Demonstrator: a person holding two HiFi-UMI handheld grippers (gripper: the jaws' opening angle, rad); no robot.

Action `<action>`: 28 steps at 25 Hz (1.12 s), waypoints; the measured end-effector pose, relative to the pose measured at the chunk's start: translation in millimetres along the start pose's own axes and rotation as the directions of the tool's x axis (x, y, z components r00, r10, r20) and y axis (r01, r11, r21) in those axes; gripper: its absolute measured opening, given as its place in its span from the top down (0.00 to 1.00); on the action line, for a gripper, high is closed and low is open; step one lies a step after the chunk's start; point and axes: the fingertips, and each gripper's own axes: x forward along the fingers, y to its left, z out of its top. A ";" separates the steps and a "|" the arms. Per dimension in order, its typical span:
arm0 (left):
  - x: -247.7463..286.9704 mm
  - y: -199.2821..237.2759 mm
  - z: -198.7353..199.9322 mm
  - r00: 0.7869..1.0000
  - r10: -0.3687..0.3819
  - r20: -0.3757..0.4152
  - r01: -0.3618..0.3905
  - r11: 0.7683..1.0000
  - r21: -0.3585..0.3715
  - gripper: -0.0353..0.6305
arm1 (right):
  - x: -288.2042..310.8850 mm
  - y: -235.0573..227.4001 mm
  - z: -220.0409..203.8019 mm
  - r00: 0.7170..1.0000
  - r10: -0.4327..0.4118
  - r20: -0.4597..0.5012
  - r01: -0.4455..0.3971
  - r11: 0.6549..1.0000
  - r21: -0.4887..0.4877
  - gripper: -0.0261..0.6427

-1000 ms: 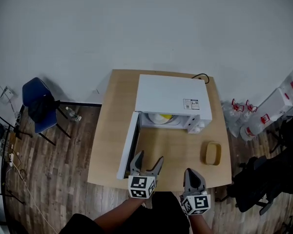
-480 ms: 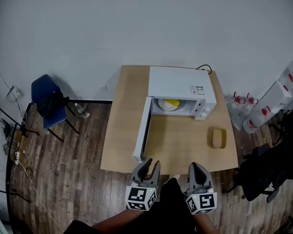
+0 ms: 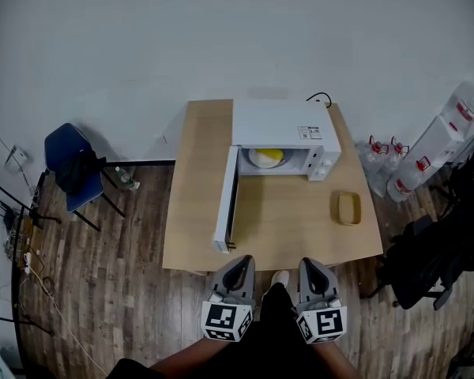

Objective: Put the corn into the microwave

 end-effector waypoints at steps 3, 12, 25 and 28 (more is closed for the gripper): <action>2.5 -3.3 5.1 1.000 -0.007 0.015 0.007 1.000 -0.004 0.92 | -2.5 -4.7 0.5 1.000 -0.011 -0.010 0.010 1.000 -0.004 0.87; 12.4 -1.1 15.2 0.999 0.009 0.037 -0.009 1.000 -0.012 0.92 | 1.3 -10.2 4.9 1.000 0.002 -0.009 -0.002 1.000 -0.026 0.87; 29.4 -3.8 17.4 0.999 0.010 0.034 -0.010 1.000 0.009 0.92 | 6.2 -28.4 6.5 1.000 -0.022 -0.013 0.022 1.000 -0.014 0.87; 32.0 -3.1 17.3 0.999 0.009 0.033 -0.010 1.000 0.011 0.92 | 7.8 -30.7 6.0 1.000 -0.025 -0.014 0.025 1.000 -0.015 0.87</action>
